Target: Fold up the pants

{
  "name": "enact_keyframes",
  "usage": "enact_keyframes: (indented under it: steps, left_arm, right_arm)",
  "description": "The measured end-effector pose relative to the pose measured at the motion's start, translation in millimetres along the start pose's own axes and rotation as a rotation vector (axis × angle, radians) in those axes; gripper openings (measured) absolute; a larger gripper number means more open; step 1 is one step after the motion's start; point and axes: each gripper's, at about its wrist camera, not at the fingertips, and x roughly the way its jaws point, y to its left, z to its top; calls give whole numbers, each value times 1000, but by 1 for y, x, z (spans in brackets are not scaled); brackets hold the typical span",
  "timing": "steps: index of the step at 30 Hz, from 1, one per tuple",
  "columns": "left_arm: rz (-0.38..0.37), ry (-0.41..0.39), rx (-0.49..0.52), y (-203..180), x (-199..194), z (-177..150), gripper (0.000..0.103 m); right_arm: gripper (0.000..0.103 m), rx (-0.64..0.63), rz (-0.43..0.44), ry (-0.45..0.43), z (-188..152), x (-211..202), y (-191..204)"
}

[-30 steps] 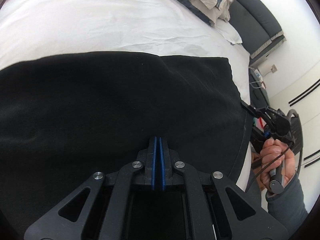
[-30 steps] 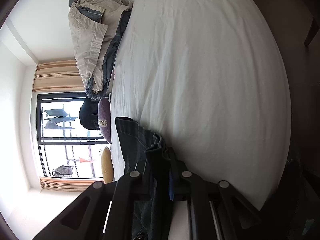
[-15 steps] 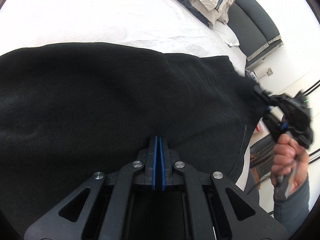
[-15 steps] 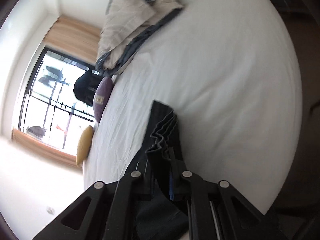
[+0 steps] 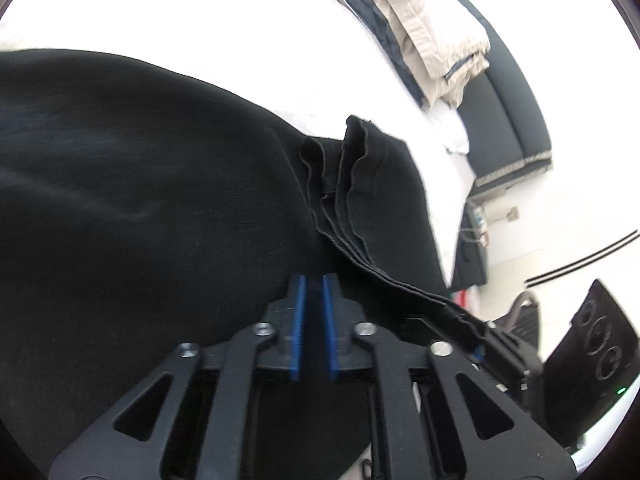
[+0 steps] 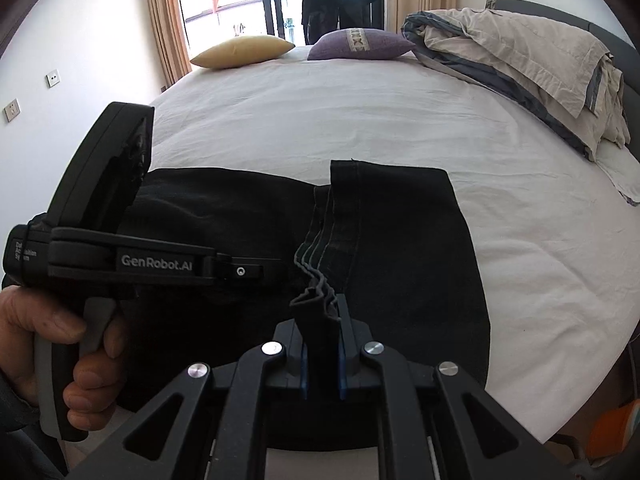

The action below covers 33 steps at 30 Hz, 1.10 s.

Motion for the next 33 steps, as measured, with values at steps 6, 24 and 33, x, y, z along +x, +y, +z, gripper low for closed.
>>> enact_keyframes:
  steps: [6,24,33]
  left_arm:
    - [-136,-59,-127,1,-26,5,98]
    - [12,-17,-45,67,-114,-4,6]
    - [158,-11,45,106,-191,-16,6]
  right_arm:
    - [11,-176,-112,-59,-3,-22,46]
    - [11,-482,-105,-115,-17,-27,181]
    - [12,-566,-26,-87,-22,-18,227]
